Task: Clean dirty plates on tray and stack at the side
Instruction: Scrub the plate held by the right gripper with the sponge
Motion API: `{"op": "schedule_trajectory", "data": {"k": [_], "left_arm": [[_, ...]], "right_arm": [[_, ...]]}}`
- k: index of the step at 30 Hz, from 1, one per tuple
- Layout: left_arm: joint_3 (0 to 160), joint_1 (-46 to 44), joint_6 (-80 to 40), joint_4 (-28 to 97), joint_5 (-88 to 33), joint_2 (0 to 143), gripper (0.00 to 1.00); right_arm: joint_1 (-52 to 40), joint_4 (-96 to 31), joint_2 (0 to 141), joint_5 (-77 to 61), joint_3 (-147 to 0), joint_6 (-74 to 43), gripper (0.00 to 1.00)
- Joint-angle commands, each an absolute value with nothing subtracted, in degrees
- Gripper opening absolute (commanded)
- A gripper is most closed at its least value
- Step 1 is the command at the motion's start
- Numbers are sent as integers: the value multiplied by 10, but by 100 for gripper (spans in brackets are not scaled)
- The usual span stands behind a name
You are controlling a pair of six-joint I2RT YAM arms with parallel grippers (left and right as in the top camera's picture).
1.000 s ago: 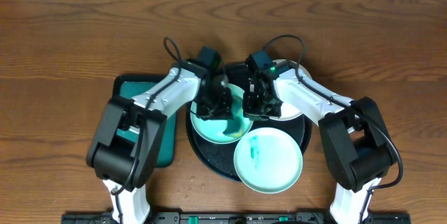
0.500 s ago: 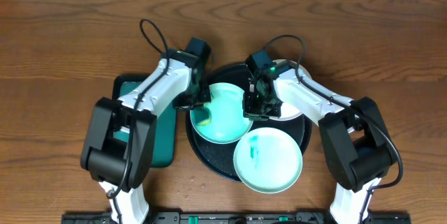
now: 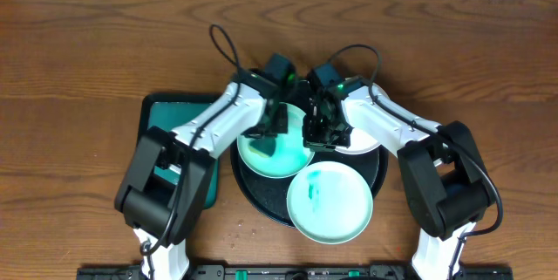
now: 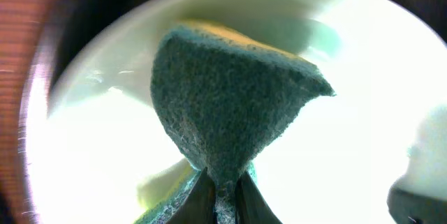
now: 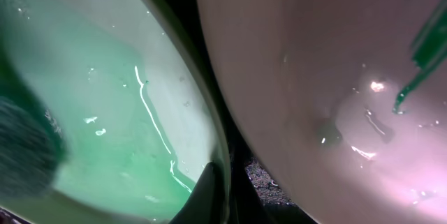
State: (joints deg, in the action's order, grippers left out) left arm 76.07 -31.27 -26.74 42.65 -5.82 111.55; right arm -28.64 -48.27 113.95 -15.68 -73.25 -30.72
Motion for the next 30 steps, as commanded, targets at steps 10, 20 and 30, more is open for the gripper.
{"op": "schedule_trajectory", "data": {"k": [10, 20, 30], "left_arm": [[768, -359, -247, 405, -244, 1155, 7], [768, -342, -239, 378, -359, 1157, 7], [770, -238, -247, 433, -204, 1155, 7]], "right_arm": [[-294, -488, 1175, -125, -705, -282, 1], [-294, -496, 1175, -125, -705, -282, 1], [-294, -506, 1175, -125, -705, -273, 1]]}}
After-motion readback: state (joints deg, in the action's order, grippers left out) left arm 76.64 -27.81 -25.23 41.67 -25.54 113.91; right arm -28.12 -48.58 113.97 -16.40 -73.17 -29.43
